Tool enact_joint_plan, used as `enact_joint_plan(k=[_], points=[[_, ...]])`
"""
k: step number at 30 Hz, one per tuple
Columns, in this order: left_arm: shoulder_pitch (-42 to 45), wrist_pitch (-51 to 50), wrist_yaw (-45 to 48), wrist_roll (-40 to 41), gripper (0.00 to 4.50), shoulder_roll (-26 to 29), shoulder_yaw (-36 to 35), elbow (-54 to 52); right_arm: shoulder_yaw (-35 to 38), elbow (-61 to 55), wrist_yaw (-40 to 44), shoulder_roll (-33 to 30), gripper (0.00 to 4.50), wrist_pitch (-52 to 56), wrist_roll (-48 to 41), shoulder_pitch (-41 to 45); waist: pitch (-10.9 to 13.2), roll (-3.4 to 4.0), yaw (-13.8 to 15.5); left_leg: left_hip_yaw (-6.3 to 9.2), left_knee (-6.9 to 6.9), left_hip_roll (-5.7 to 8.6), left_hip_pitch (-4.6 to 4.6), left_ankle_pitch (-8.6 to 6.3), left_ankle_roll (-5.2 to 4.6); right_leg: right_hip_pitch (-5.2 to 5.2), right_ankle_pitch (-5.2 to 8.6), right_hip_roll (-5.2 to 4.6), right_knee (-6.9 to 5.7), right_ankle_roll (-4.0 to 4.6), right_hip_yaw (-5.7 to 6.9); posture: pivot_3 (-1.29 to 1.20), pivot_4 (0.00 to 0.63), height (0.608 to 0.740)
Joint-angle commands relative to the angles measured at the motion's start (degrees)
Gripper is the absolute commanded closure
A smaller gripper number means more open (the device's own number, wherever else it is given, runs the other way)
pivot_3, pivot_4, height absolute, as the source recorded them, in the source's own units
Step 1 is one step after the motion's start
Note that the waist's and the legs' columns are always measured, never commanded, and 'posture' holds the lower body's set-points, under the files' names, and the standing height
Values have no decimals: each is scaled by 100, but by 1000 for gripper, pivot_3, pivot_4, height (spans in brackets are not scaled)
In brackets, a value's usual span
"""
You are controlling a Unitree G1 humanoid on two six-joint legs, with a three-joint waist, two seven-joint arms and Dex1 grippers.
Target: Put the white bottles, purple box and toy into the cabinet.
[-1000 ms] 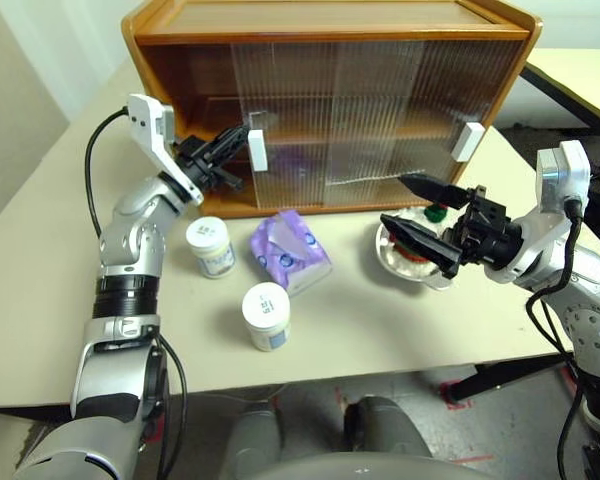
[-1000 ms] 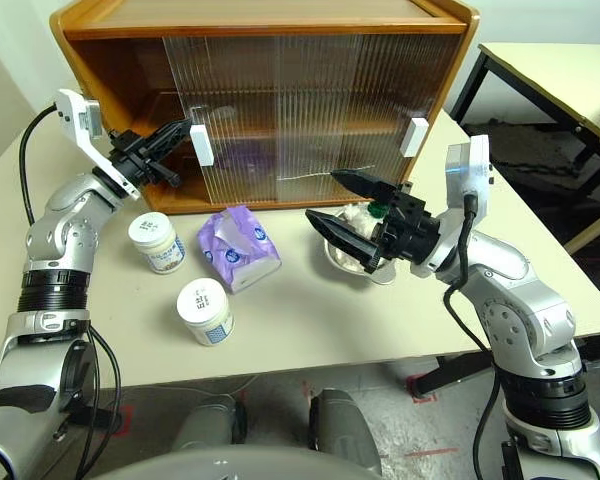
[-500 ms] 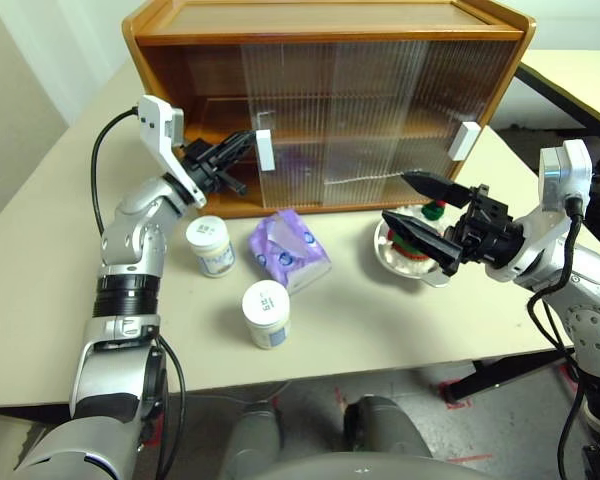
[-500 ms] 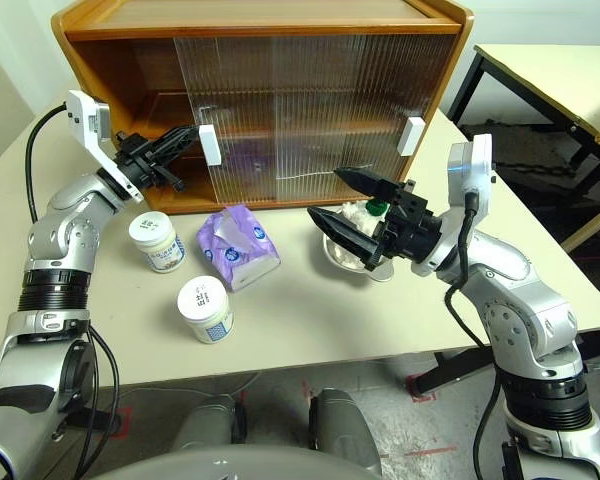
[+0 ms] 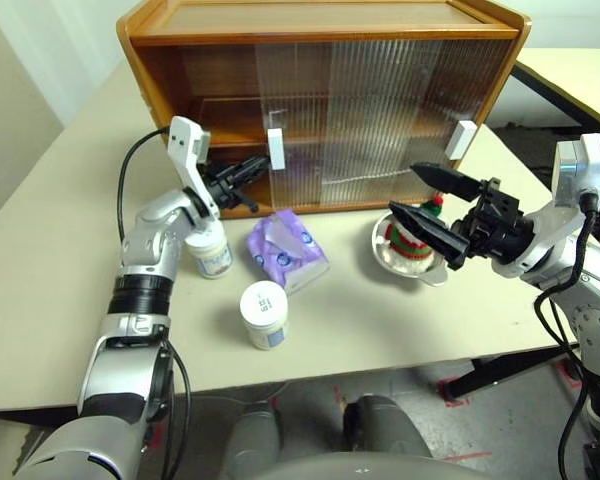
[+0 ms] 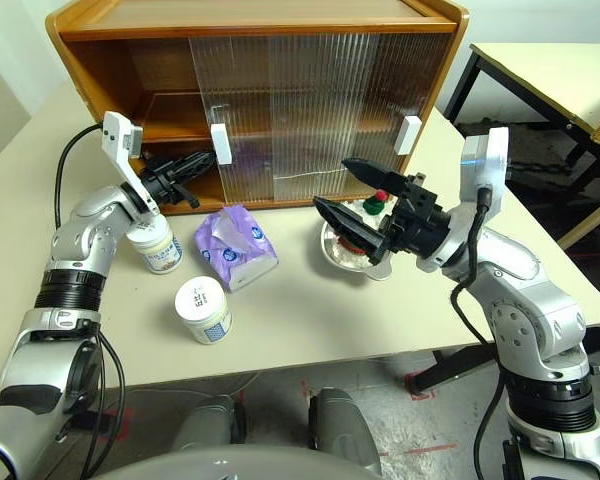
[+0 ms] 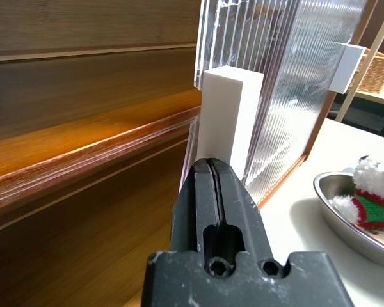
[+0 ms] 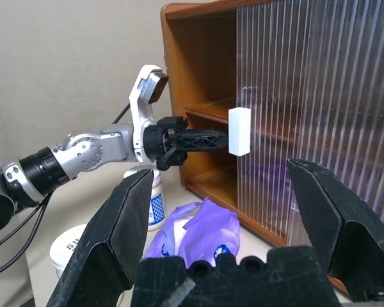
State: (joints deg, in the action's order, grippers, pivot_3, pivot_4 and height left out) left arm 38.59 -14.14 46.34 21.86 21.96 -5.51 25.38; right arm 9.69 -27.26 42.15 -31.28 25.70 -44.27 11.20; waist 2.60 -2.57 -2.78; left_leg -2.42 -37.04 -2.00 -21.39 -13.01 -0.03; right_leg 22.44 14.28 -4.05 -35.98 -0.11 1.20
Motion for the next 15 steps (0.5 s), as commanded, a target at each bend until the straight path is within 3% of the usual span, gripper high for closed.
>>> enact_joint_plan(k=[1,15], points=[[176,141,97,-134,4483,-123,145,149,59,-150,-13,6,0,-59,-30,-61,0,0,-3,-1,0,0,0,-1,2,0,-1,0,0,-1,-1,-148,0,740],[534,493,233,-329,4483,-536,297,666,171,-308,-104,-12,0,-68,-32,-242,0,0,-175,-2,0,1,-1,-6,10,0,-1,1,0,-2,-2,-183,0,740]])
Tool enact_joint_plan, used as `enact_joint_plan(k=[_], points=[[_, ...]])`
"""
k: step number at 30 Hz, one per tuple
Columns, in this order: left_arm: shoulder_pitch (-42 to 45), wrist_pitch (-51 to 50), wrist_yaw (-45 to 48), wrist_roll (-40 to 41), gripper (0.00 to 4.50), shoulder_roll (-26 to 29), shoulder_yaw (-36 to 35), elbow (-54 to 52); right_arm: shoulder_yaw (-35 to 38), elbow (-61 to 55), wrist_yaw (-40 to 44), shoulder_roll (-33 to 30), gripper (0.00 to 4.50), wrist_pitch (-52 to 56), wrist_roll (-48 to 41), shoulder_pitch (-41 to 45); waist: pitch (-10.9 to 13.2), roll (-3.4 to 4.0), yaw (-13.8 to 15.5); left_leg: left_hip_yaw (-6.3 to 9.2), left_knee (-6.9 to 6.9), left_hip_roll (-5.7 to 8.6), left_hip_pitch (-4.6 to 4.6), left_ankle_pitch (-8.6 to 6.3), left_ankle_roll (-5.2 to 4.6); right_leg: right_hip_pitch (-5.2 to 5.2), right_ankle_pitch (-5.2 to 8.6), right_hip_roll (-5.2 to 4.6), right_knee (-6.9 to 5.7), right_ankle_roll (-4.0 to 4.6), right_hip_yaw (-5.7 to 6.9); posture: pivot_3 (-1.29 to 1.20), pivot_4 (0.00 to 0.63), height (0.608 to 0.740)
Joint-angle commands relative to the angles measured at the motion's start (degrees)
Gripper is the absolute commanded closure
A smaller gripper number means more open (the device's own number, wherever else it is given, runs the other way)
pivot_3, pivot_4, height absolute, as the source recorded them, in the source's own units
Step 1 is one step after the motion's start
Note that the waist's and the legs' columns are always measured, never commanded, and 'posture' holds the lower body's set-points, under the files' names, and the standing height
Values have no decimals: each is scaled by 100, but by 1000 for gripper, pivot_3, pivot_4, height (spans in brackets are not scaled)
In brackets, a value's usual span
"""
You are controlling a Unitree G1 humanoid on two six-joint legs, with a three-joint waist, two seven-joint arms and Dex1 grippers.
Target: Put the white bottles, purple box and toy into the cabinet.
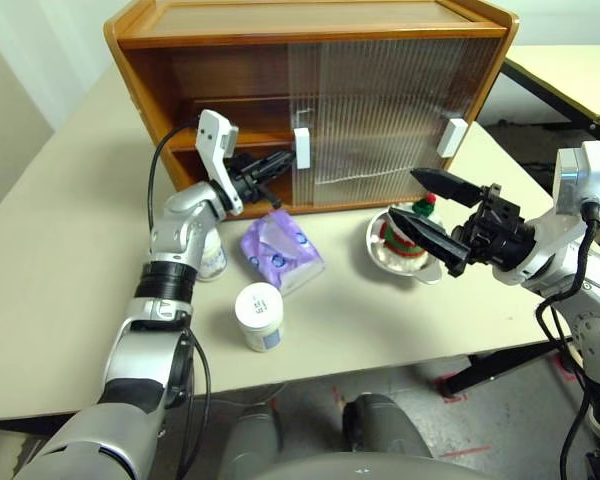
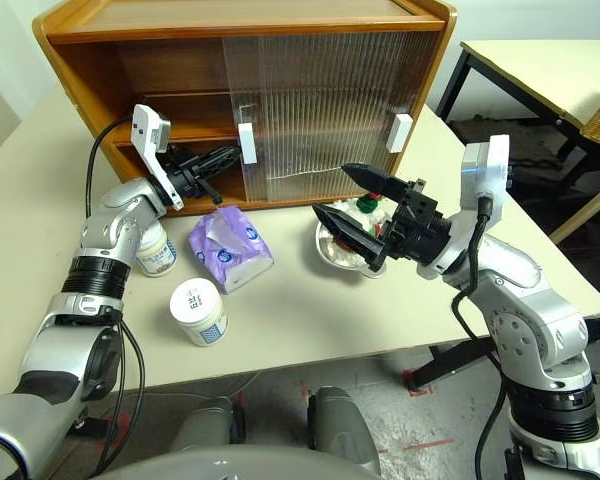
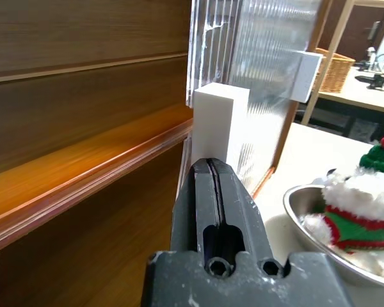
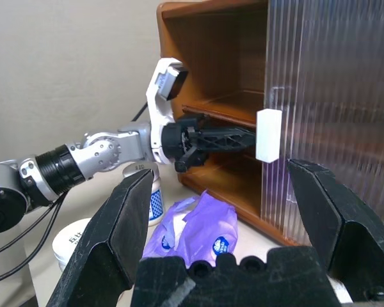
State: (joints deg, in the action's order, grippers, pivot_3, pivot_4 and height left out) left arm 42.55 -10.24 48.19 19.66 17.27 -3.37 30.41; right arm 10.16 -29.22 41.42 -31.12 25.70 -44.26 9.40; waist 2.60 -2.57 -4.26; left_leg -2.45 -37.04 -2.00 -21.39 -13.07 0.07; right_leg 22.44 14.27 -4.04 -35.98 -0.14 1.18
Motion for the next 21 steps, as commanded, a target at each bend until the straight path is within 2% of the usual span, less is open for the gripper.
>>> enact_joint_plan(k=[1,8,19,21], points=[[160,114,55,-114,4483,-87,81,186,132,-132,-45,-26,0,-68,-33,-76,0,0,-44,0,0,0,0,0,0,0,0,0,0,0,-1,-183,0,740],[131,20,117,39,4483,-37,-70,42,103,-136,-78,-5,0,-89,-18,-112,0,0,-109,5,0,1,0,0,-1,0,-2,-1,0,-3,-2,-170,0,740],[-633,-960,69,911,4483,464,-645,-1868,-156,386,242,102,0,-175,82,229,0,2,-68,15,2,-6,9,1,-2,0,-3,5,-6,-4,-14,-52,0,740],[-901,-1118,101,1079,4106,599,-750,-2272,-238,540,349,143,0,-208,120,324,0,3,-48,17,1,-5,10,2,-4,0,-3,4,-7,-4,-16,-35,0,740]])
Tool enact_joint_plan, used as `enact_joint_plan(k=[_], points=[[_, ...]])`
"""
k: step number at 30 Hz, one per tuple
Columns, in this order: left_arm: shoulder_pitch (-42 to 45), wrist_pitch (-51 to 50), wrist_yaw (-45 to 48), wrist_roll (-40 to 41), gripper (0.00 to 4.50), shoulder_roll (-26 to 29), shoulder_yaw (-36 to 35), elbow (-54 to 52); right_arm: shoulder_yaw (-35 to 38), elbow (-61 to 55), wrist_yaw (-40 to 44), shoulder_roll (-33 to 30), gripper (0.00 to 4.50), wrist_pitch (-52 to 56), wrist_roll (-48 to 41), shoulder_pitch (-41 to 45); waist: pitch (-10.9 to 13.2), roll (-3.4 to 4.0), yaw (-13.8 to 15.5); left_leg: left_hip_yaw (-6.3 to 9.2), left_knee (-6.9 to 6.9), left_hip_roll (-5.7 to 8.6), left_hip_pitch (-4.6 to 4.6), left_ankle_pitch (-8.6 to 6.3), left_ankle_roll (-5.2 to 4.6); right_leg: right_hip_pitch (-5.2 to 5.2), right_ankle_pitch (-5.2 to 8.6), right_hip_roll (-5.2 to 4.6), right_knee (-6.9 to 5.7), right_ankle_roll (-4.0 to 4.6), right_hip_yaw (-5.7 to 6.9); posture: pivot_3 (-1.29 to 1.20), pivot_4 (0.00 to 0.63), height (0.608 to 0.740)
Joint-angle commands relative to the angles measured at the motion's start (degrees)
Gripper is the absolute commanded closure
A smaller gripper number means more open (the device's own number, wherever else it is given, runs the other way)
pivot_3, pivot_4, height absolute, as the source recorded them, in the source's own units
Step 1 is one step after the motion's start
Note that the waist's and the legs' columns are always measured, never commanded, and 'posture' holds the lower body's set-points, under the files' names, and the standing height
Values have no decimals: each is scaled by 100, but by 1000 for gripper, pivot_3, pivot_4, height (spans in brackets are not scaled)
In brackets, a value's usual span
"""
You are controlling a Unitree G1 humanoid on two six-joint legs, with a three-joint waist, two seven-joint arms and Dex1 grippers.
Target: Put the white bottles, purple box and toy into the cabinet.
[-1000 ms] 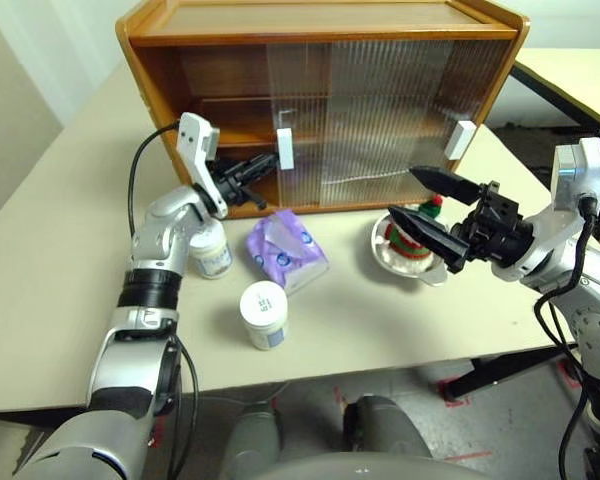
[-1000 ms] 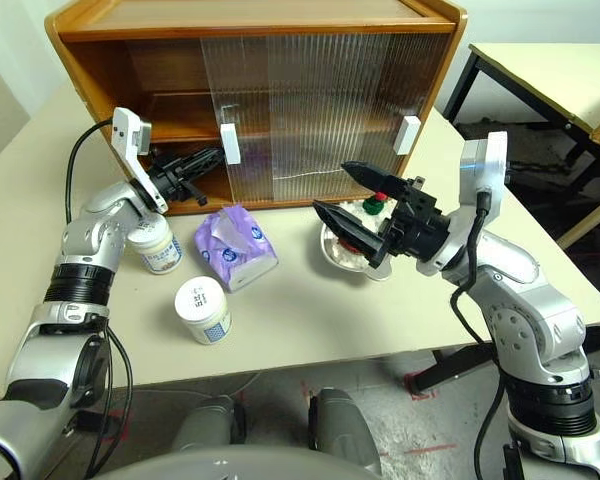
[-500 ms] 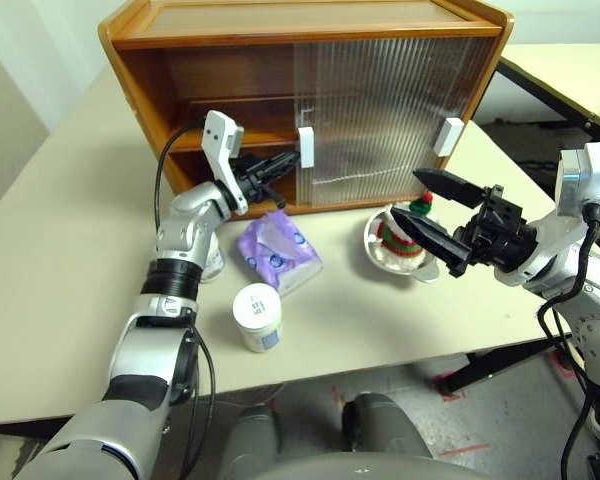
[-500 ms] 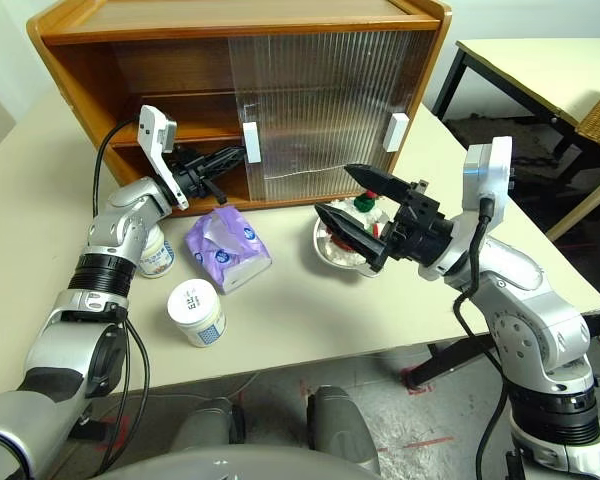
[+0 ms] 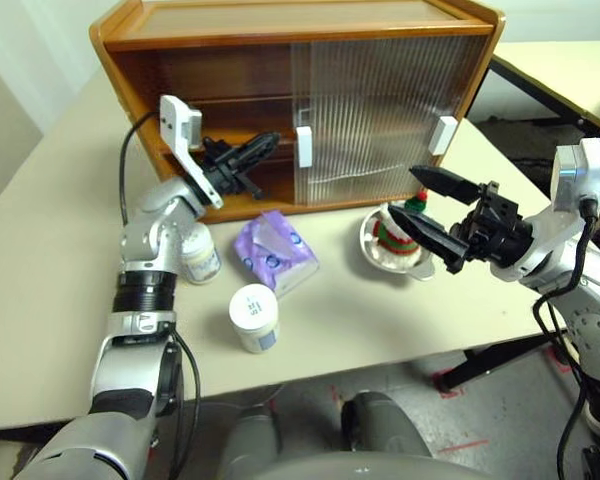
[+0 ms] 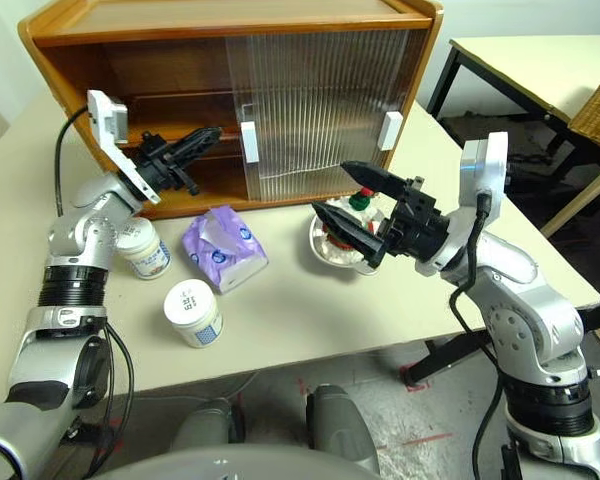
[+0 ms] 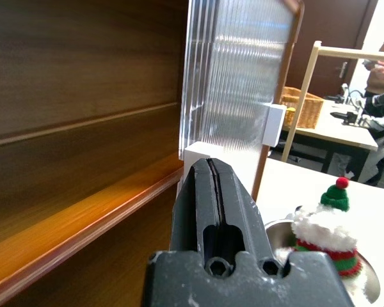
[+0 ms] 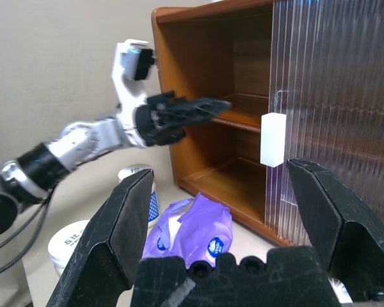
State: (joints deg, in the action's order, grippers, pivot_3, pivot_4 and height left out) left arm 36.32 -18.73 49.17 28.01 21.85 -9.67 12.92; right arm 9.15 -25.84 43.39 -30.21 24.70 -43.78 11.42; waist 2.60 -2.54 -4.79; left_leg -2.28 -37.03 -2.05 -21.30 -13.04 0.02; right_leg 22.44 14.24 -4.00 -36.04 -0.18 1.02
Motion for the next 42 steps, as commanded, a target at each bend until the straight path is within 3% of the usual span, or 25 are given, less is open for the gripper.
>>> enact_joint_plan(k=[1,11,18,25,42], points=[[-391,-335,16,317,3894,192,-157,-680,-166,259,193,69,0,-119,88,157,0,1,23,1,1,-1,2,2,-3,0,0,0,-1,0,-4,-27,0,740],[-2234,115,554,683,137,878,-784,-1744,-392,841,583,228,0,-234,259,519,10,19,359,-3,2,-30,6,-3,4,5,-1,4,-1,9,-7,62,0,740],[-3054,250,930,837,63,1253,-1158,-1759,-452,1070,769,266,0,-251,318,655,17,30,578,-10,1,-50,2,-5,8,12,11,6,3,35,-2,93,0,740],[-3502,686,1090,617,63,1299,-1146,-1412,-465,1114,817,305,0,-236,333,749,22,41,603,-13,5,-57,-3,-6,10,20,24,6,3,58,1,94,0,740],[-3443,1678,1252,28,63,980,-643,-53,-360,874,660,204,0,-110,245,721,21,45,583,-35,8,-64,-16,-8,11,48,21,7,-9,56,-2,47,0,740]])
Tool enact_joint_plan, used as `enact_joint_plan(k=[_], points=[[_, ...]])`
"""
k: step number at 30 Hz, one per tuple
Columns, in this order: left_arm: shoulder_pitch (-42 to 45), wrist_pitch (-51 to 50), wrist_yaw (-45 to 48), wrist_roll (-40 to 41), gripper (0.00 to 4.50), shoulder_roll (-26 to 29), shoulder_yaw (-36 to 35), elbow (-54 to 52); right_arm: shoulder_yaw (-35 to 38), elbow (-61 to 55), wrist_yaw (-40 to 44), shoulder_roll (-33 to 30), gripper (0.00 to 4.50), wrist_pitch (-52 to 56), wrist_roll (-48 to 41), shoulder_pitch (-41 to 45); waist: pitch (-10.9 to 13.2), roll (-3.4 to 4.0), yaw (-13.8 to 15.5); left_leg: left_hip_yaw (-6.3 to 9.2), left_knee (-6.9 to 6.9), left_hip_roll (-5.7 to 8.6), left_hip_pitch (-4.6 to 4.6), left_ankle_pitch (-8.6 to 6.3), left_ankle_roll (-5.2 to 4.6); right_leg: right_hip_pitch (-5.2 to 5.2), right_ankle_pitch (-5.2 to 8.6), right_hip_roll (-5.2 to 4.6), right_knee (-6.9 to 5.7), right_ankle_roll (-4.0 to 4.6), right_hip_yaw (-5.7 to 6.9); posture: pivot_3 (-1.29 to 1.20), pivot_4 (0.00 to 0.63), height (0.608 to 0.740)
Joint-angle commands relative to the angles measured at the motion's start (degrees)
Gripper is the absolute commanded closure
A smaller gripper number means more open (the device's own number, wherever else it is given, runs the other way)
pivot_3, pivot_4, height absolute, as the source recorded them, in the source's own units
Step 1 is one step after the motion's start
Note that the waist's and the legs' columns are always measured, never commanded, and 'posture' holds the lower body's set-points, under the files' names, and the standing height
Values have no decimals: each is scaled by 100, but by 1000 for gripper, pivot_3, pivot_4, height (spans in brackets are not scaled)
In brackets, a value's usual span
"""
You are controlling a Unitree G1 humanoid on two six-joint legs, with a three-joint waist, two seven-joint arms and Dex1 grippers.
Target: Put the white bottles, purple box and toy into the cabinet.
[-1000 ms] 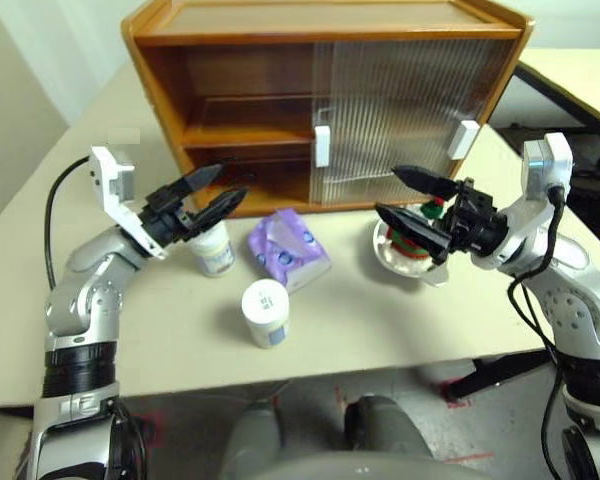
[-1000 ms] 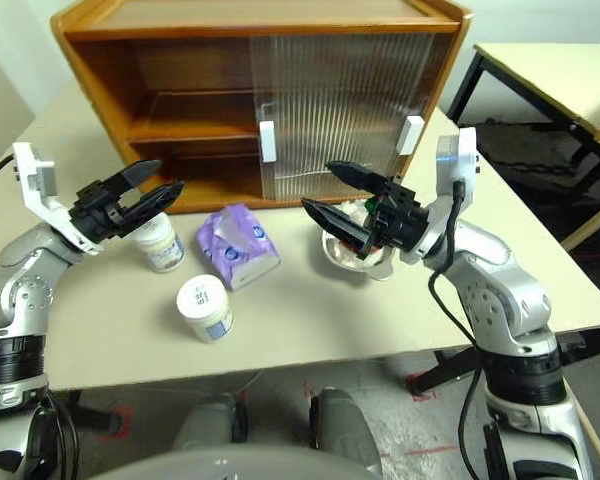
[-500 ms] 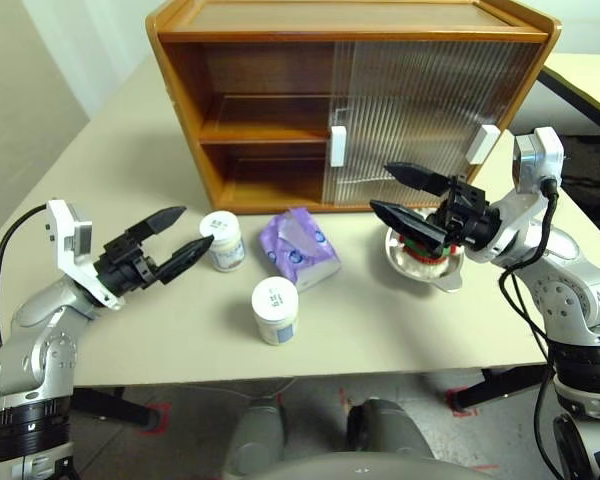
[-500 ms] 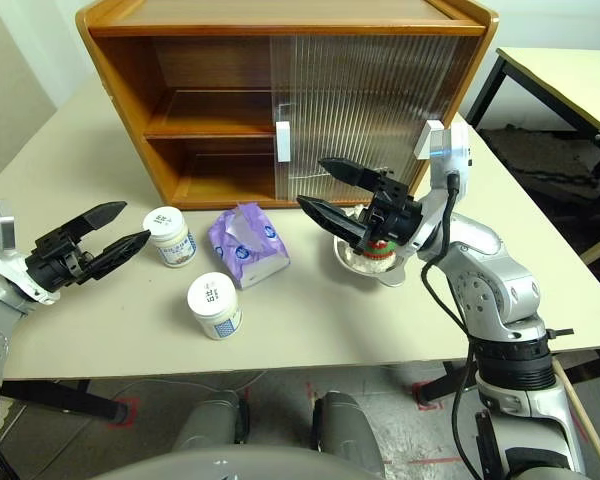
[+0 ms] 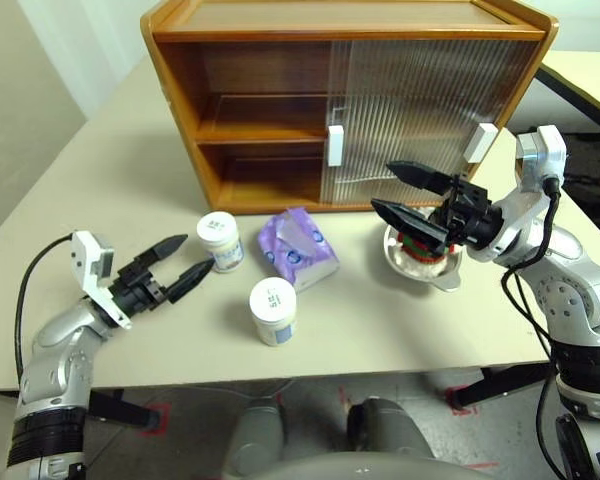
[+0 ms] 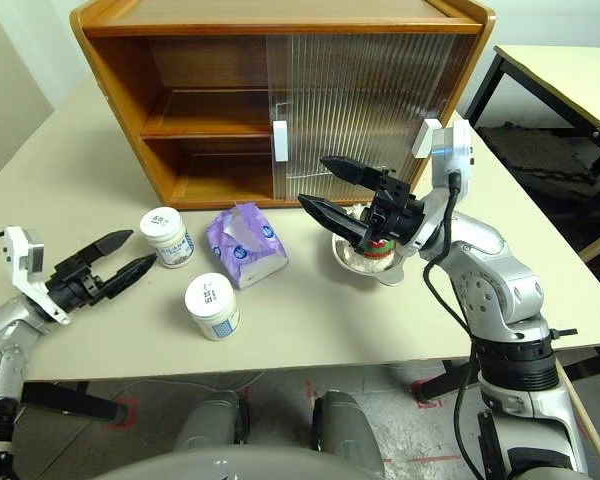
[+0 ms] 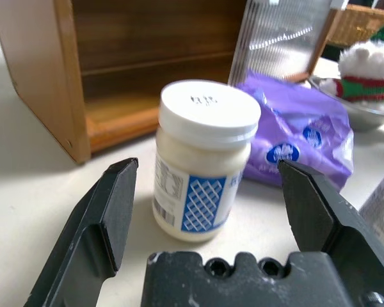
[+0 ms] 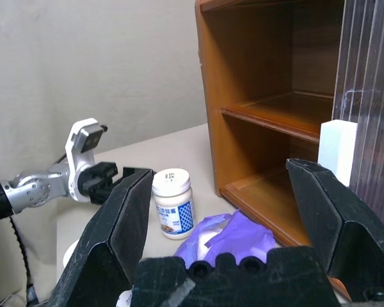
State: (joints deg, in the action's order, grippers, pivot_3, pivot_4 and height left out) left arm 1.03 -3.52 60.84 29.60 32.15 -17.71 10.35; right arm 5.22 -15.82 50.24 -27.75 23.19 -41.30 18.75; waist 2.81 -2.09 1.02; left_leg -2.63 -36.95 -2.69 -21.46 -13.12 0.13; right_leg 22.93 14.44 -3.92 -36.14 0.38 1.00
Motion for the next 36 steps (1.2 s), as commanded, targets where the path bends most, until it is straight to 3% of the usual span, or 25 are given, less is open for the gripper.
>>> enact_joint_plan(k=[1,36], points=[[112,178,97,-144,63,-55,181,251,35,-132,-29,-46,0,44,-4,-11,0,1,3,-4,0,0,0,0,0,0,0,0,0,0,0,47,0,740],[1199,1375,34,-652,63,-533,598,2131,177,-486,-295,-181,0,238,-181,-116,-9,-9,-66,-57,-9,0,-19,2,-4,37,-10,10,-31,-14,-15,-12,0,740]])
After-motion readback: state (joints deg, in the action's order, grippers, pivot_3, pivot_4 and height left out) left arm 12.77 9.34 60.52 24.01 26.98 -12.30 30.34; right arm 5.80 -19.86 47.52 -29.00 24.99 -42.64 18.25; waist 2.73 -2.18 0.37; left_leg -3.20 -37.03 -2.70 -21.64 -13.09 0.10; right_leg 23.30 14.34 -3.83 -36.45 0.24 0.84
